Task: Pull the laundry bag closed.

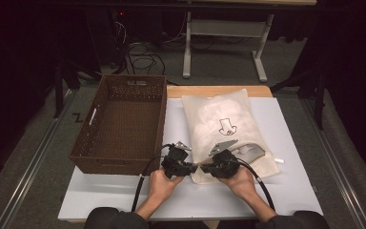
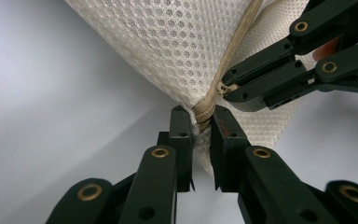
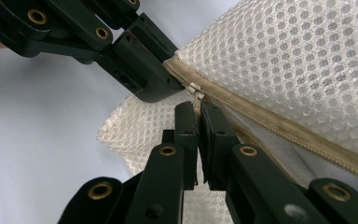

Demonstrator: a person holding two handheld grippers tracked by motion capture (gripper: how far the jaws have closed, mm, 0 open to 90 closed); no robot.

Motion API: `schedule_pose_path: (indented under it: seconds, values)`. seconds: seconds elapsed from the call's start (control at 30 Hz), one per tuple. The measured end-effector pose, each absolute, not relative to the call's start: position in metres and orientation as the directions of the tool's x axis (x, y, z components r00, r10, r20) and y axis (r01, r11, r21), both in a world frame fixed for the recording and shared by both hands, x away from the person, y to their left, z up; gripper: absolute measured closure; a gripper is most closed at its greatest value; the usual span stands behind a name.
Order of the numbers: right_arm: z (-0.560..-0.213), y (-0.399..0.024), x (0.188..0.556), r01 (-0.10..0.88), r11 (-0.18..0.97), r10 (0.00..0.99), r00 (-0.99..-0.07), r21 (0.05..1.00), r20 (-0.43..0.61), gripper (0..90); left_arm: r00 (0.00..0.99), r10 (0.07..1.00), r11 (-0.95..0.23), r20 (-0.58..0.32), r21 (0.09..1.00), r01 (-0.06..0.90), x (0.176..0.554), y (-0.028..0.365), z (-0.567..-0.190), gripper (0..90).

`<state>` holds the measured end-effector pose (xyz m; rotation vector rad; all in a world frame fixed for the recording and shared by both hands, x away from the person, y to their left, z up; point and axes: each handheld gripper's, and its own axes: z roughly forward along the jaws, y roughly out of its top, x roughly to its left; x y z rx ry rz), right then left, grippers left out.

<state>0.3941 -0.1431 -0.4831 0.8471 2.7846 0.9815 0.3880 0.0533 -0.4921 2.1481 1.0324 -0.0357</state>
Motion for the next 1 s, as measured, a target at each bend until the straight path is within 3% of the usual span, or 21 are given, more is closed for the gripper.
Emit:
schedule_pose_path:
  seconds: [1.0]
  values:
    - [-0.486, -0.159, 0.394, 0.494, 0.664, 0.570, -0.820, 0.562, 0.047, 87.7, 0.676, 0.689, -0.448, -0.261, 0.581, 0.680, 0.389, 0.051, -0.499, 80.1]
